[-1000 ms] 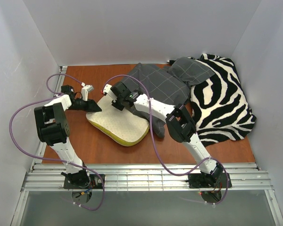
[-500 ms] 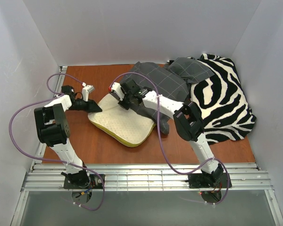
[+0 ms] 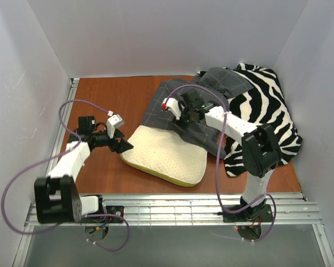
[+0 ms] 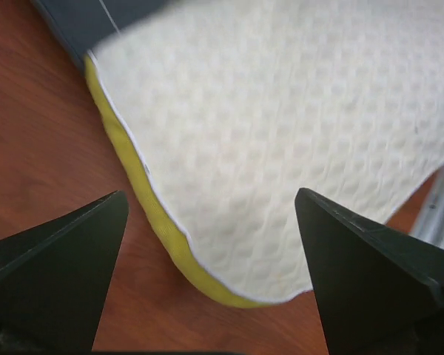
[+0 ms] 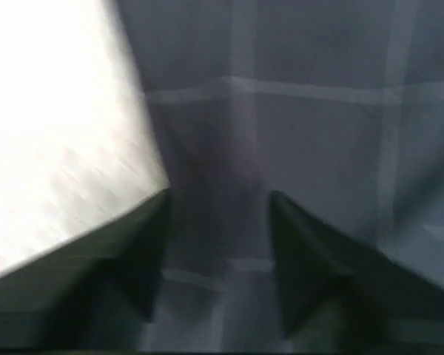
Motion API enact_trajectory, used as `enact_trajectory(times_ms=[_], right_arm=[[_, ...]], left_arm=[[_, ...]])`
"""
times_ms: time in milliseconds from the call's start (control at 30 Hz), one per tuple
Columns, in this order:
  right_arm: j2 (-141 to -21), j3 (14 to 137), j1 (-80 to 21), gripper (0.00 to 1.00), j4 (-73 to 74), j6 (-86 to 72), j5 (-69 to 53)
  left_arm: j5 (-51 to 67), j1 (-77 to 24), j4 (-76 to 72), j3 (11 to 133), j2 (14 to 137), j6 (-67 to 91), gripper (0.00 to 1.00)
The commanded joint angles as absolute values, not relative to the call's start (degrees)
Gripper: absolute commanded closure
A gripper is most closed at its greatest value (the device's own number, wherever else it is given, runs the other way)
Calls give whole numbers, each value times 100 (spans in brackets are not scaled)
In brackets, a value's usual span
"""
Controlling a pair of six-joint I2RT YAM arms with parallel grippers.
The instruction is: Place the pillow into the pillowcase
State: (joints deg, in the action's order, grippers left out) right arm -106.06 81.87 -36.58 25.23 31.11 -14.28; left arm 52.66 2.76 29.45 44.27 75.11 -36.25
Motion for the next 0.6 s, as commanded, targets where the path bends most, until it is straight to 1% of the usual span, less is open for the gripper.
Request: enact_trajectory(times_ms=[0, 33, 67, 100, 167, 200, 233, 267, 333, 400, 433, 500, 533, 567], right_arm=[[-9943, 8297, -3366, 39, 2899, 2807, -1318], [-9749, 8201, -3349, 35, 2918, 2491, -1397], [-9547, 8061, -3357, 35, 2848, 1843, -1450], [-9162, 7851, -3357, 35, 2778, 1559, -1485], [-8817, 7297, -3357, 41, 2594, 1030, -1651], [-8589, 7173, -3366, 57, 2593, 750, -2009], [-8491, 6928, -3453, 64, 2541, 634, -2134], [-8421, 6847, -3532, 70, 2505, 537, -2179], [-8393, 6689, -3786, 78, 2505, 370, -2434], [-8402, 6347, -3972, 80, 2435, 395, -2505], [-8411, 6215, -4077, 85, 2408, 456, -2531], [-8586, 5872, -4087, 89, 2382, 483, -2531], [-8683, 5801, -4078, 92, 2391, 536, -2557], [-8823, 5679, -4087, 93, 2417, 597, -2592]], left_arm=[[4609, 80, 785, 3781, 6497, -3287, 13], [4371, -130, 495, 3657, 6191, -3296, 13], [4159, -254, -239, 3474, 6101, -3296, 13], [4009, -490, -533, 3228, 6039, -3383, 13], [3710, -702, -1322, 3059, 6151, -3778, 12], [3596, -868, -1597, 2989, 6265, -3901, 12], [3316, -957, -1817, 2997, 6615, -4068, 13], [3087, -1028, -2367, 2997, 6792, -4095, 13], [2866, -1204, -2767, 3076, 7135, -4183, 13], [2760, -1344, -3434, 2989, 7487, -4516, 12], [2760, -1397, -3628, 2840, 7584, -4726, 12], [2830, -1511, -4085, 2716, 7865, -5237, 11], [2865, -1538, -4200, 2620, 7936, -5360, 11], [2961, -1582, -4288, 2602, 8015, -5614, 11]])
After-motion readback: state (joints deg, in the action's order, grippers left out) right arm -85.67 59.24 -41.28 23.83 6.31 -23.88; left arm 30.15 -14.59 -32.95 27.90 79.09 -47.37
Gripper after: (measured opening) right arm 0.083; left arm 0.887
